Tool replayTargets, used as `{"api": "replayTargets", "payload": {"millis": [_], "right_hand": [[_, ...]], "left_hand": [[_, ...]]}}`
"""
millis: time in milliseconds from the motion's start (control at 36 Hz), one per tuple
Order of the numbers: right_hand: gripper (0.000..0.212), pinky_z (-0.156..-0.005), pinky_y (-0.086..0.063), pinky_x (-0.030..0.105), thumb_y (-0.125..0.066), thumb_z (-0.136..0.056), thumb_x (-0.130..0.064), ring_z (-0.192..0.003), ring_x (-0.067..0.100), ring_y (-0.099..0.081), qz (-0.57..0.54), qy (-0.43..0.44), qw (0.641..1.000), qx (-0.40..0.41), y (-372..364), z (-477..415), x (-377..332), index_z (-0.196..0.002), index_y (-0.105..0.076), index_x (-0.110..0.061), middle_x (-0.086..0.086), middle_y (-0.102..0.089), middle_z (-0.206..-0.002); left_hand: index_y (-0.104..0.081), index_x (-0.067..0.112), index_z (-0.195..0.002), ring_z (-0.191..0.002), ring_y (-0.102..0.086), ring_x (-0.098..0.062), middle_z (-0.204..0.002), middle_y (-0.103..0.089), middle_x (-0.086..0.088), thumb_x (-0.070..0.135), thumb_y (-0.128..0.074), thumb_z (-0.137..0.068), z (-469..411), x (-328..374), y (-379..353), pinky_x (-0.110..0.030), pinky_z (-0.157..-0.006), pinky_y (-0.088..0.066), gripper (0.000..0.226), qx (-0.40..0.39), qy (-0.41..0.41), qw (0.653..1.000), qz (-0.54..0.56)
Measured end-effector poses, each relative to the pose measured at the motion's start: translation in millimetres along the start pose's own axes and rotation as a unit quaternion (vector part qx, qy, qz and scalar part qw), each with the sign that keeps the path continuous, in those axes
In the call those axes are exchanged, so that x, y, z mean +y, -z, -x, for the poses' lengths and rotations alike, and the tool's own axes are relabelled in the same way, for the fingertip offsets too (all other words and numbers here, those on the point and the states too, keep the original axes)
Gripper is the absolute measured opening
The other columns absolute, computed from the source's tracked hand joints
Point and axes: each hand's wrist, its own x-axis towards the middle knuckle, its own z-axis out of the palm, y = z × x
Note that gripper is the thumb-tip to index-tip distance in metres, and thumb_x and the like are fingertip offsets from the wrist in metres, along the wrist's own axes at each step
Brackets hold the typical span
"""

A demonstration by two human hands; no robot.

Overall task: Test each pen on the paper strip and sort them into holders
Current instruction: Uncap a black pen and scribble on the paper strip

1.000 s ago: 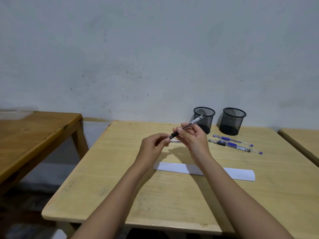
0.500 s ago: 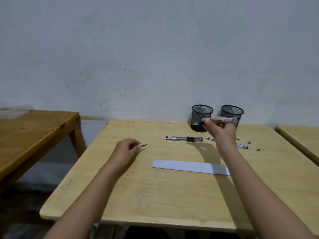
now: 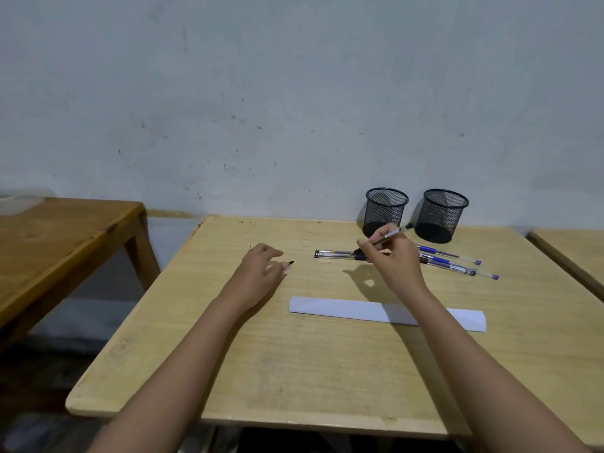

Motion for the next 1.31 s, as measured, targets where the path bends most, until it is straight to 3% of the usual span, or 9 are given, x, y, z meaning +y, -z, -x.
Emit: {"api": "replayTargets", "payload": {"millis": [111, 278, 361, 472, 611, 722, 833, 1000, 1306], "right_hand": [[0.021, -0.063, -0.055, 0.027, -0.063, -0.086, -0.013, -0.064, 0.022, -0.066, -0.05, -0.009, 0.998, -0.033, -6, 7, -4, -0.073, -0.046, -0.016, 0.004, -0.061, -0.068], [0.012, -0.076, -0.056, 0.036, -0.056, -0.089, -0.007, -0.071, 0.027, -0.065, -0.155, -0.035, 0.986, -0.058, -25, 22, -8, -0.08, -0.051, -0.013, 0.012, -0.065, -0.08], [0.006, -0.071, -0.056, 0.028, -0.057, -0.088, -0.006, -0.068, 0.018, -0.065, -0.178, -0.035, 0.982, -0.062, -34, 30, -11, -0.083, -0.054, -0.008, 0.012, -0.066, -0.079], [0.012, -0.06, -0.051, 0.017, -0.067, -0.08, -0.002, -0.064, 0.001, -0.063, -0.166, -0.033, 0.984, -0.055, -42, 37, -10, -0.082, -0.056, -0.004, 0.0, -0.062, -0.071], [0.018, -0.051, -0.043, 0.016, -0.066, -0.08, 0.0, -0.046, 0.005, -0.05, -0.217, -0.108, 0.969, -0.041, -58, 39, -2, -0.072, -0.051, -0.008, 0.005, -0.054, -0.061], [0.02, -0.049, -0.046, 0.017, -0.066, -0.08, 0.002, -0.044, 0.007, -0.052, -0.267, -0.153, 0.951, -0.041, -66, 37, 1, -0.073, -0.049, -0.007, 0.009, -0.055, -0.062], [0.025, -0.049, -0.047, 0.017, -0.071, -0.075, 0.001, -0.044, 0.006, -0.052, -0.244, -0.153, 0.957, -0.029, -64, 33, 2, -0.072, -0.048, -0.008, 0.006, -0.054, -0.057], [0.031, -0.041, -0.04, 0.019, -0.066, -0.074, 0.007, -0.043, 0.012, -0.048, -0.203, -0.167, 0.964, -0.036, -61, 25, 7, -0.062, -0.043, -0.011, 0.012, -0.051, -0.057], [0.028, -0.037, -0.033, 0.02, -0.057, -0.075, 0.007, -0.033, 0.009, -0.042, -0.158, -0.18, 0.967, -0.088, -62, 21, 7, -0.061, -0.039, -0.009, -0.001, -0.048, -0.039]], "left_hand": [[-0.06, 0.018, -0.118, -0.108, -0.052, -0.004, -0.113, -0.053, 0.012, 0.033, -0.049, -0.095, 28, 4, 8, -0.019, -0.088, -0.037, 0.029, -0.002, -0.057, 0.998, 0.001], [-0.059, 0.025, -0.125, -0.12, -0.046, 0.006, -0.13, -0.053, 0.017, 0.036, -0.051, -0.094, 61, 5, 2, -0.018, -0.101, -0.038, 0.034, -0.044, -0.113, 0.993, 0.002], [-0.055, 0.027, -0.129, -0.126, -0.044, 0.001, -0.139, -0.049, 0.014, 0.037, -0.05, -0.094, 65, 7, -6, -0.022, -0.103, -0.038, 0.037, -0.068, -0.106, 0.992, -0.019], [-0.054, 0.022, -0.131, -0.137, -0.032, -0.001, -0.148, -0.04, 0.008, 0.032, -0.048, -0.096, 59, 10, -16, -0.015, -0.101, -0.029, 0.037, -0.084, -0.083, 0.992, -0.046], [-0.051, 0.019, -0.133, -0.141, -0.024, -0.006, -0.15, -0.037, 0.002, 0.029, -0.044, -0.098, 53, 12, -31, -0.024, -0.111, -0.027, 0.038, -0.087, -0.034, 0.994, -0.053], [-0.049, 0.016, -0.134, -0.144, -0.02, -0.012, -0.152, -0.032, -0.001, 0.027, -0.039, -0.099, 52, 22, -43, -0.028, -0.115, -0.018, 0.038, -0.091, -0.009, 0.994, -0.066], [-0.042, 0.015, -0.138, -0.145, -0.014, -0.014, -0.155, -0.026, -0.002, 0.03, -0.036, -0.1, 51, 31, -41, -0.028, -0.116, -0.012, 0.042, -0.104, -0.012, 0.992, -0.071], [-0.012, 0.021, -0.15, -0.145, 0.002, -0.006, -0.159, 0.0, 0.003, 0.047, -0.031, -0.098, 68, 22, -26, -0.026, -0.117, 0.001, 0.061, -0.202, -0.061, 0.971, -0.111], [-0.004, 0.028, -0.149, -0.143, 0.012, 0.001, -0.156, 0.014, 0.013, 0.059, -0.022, -0.094, 74, 22, -24, -0.027, -0.119, 0.004, 0.066, -0.223, -0.088, 0.958, -0.156]]}}
